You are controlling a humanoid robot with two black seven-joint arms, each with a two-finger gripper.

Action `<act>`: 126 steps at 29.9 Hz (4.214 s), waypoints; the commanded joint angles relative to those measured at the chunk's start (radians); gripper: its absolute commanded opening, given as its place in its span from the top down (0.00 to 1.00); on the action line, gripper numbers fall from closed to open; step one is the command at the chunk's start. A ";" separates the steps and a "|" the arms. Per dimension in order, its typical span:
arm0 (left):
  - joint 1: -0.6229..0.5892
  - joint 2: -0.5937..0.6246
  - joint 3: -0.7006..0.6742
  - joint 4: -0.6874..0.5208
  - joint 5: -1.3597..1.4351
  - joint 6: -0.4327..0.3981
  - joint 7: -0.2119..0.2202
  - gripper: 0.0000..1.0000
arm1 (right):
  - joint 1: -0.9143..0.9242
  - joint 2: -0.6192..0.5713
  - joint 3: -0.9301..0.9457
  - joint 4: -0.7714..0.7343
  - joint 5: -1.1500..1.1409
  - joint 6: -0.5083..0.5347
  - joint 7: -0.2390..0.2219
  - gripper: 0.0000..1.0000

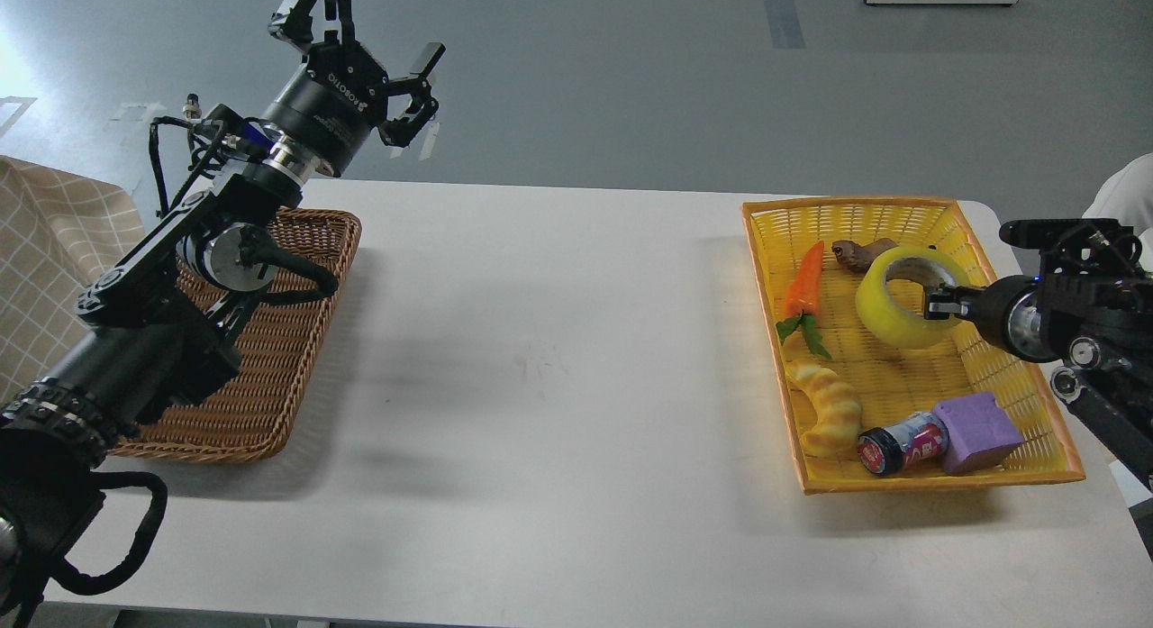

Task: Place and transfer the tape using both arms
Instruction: 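Hook the right gripper into the tape roll's hole and close, then lift the tape roll and carry it toward the table center, then lower the tape roll onto the table and release it, then withdraw the right gripper back above the yellow basket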

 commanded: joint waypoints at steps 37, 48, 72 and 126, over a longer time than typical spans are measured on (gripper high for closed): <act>-0.014 0.002 0.000 -0.001 0.000 0.000 -0.001 0.02 | 0.355 0.299 -0.218 0.071 0.131 0.000 -0.003 1.00; -0.015 0.000 0.000 -0.001 0.000 0.000 -0.001 0.02 | 0.375 0.478 -0.312 -0.039 0.131 0.000 -0.003 1.00; -0.015 -0.009 -0.002 -0.001 0.000 0.000 -0.001 0.02 | 0.318 0.589 -0.439 -0.161 0.127 0.000 -0.003 0.98; -0.015 -0.006 0.000 -0.010 0.000 0.000 0.000 0.02 | 0.303 0.543 -0.421 -0.089 0.133 0.000 0.003 0.10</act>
